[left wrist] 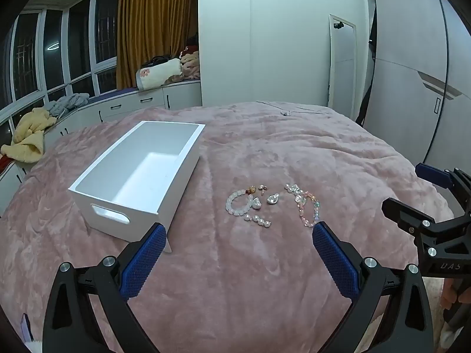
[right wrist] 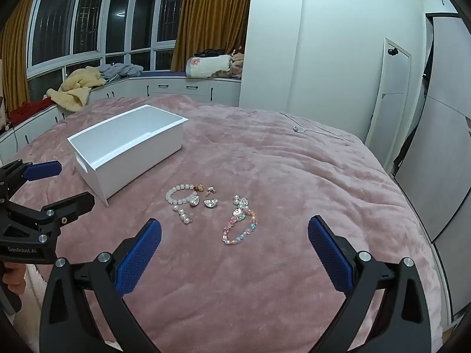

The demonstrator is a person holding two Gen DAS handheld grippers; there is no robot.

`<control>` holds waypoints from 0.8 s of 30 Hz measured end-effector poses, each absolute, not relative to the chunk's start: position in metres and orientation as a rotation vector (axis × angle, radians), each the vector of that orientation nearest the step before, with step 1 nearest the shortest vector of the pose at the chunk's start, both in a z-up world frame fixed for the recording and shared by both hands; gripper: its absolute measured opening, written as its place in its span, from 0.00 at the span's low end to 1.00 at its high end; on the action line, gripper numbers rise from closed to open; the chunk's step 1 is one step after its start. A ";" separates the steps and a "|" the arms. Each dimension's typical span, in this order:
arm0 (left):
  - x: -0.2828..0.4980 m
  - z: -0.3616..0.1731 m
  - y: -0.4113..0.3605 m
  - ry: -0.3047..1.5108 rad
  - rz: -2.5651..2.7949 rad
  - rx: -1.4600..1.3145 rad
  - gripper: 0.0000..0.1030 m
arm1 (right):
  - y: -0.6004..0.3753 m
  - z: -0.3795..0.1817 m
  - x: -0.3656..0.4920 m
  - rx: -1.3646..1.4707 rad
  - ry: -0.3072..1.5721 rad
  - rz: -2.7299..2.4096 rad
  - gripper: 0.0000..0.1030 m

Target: Organize jewelry

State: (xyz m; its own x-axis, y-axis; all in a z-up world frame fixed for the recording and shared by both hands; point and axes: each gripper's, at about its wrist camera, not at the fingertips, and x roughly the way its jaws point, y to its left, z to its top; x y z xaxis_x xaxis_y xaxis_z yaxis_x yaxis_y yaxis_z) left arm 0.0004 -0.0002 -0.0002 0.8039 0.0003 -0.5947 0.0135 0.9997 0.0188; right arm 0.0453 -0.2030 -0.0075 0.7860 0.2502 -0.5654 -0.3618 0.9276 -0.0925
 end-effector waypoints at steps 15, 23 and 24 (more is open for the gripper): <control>0.000 0.000 0.001 0.641 -0.010 0.013 0.98 | -0.203 -0.008 0.045 -0.203 0.578 0.330 0.96; 0.000 0.000 0.000 0.642 -0.012 0.013 0.98 | -0.203 -0.008 0.045 -0.203 0.578 0.330 0.96; 0.000 0.000 0.001 0.642 -0.012 0.013 0.98 | -0.203 -0.008 0.045 -0.204 0.578 0.330 0.96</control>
